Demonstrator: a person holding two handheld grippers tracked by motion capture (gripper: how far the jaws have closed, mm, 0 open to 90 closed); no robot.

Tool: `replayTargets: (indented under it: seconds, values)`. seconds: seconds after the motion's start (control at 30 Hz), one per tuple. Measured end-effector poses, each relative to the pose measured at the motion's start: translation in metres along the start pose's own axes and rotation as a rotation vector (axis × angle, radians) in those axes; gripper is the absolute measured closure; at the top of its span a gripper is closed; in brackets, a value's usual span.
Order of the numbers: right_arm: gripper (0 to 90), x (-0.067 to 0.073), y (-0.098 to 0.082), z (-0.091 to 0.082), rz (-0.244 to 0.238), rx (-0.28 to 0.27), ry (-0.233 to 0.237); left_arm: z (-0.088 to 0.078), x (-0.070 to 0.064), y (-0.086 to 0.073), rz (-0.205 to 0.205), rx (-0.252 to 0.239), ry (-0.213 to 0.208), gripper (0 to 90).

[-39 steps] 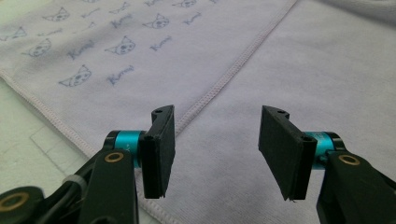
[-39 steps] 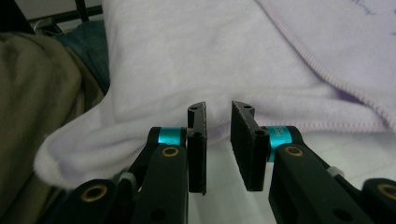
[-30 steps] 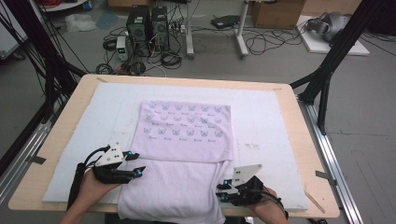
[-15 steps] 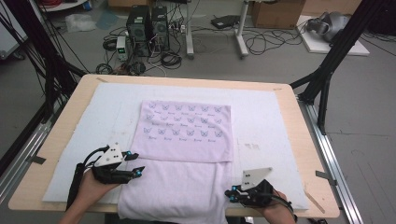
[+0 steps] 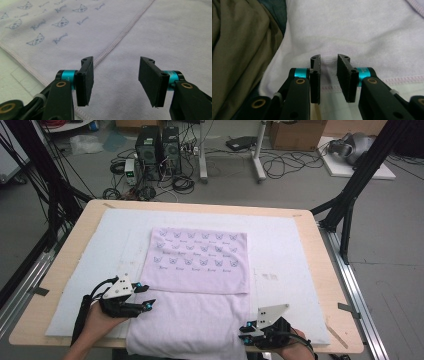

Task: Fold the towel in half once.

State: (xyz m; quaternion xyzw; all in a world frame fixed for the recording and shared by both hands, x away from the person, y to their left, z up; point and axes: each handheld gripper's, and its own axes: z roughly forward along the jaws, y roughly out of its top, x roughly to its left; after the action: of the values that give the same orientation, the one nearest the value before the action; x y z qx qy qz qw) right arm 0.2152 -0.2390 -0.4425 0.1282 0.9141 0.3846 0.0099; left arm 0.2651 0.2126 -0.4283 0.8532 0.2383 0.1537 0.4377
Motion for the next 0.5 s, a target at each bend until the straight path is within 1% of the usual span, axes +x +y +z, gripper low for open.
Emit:
replayTargets:
  seconds: [0.03,0.07,0.13,0.2,0.23,0.27,0.3,0.37,0.4,0.47,0.5]
  values:
    - [78.3,-0.001,-0.001,0.0,0.004,-0.007,0.001,0.0,0.0,0.0,-0.001,0.001,0.0,46.2]
    - [87.0,-0.002,-0.002,-0.001,-0.007,-0.002,-0.004,0.0,0.001,-0.001,-0.002,0.0,0.0,46.2]
    - [87.5,-0.001,-0.002,-0.005,-0.006,0.015,0.006,-0.001,0.002,-0.001,-0.002,0.003,0.002,46.2]
    - [87.5,-0.001,-0.001,-0.009,-0.021,0.033,-0.008,0.0,0.002,-0.001,-0.003,0.003,0.004,46.2]
    - [87.2,-0.002,-0.001,-0.012,-0.014,0.019,-0.012,0.0,0.003,-0.001,-0.003,0.005,0.006,46.2]
    - [85.6,-0.004,-0.001,-0.015,-0.001,-0.01,-0.005,0.001,0.003,-0.001,-0.003,0.006,0.007,46.1]
    - [83.6,-0.005,0.0,-0.018,0.014,-0.028,-0.012,0.001,0.004,-0.001,-0.005,0.005,0.008,46.2]
    - [79.3,-0.01,0.002,-0.02,0.024,-0.045,-0.03,0.003,0.008,0.0,-0.01,0.01,0.013,46.4]
    - [77.5,-0.016,0.004,-0.02,0.029,-0.063,-0.034,0.004,0.011,0.0,-0.011,0.008,0.016,46.8]
    - [73.9,-0.026,0.008,-0.02,0.047,-0.088,-0.059,0.006,0.016,0.002,-0.019,0.011,0.023,48.3]
    - [71.9,-0.033,0.009,-0.02,0.053,-0.106,-0.062,0.006,0.019,0.002,-0.023,0.012,0.027,48.8]
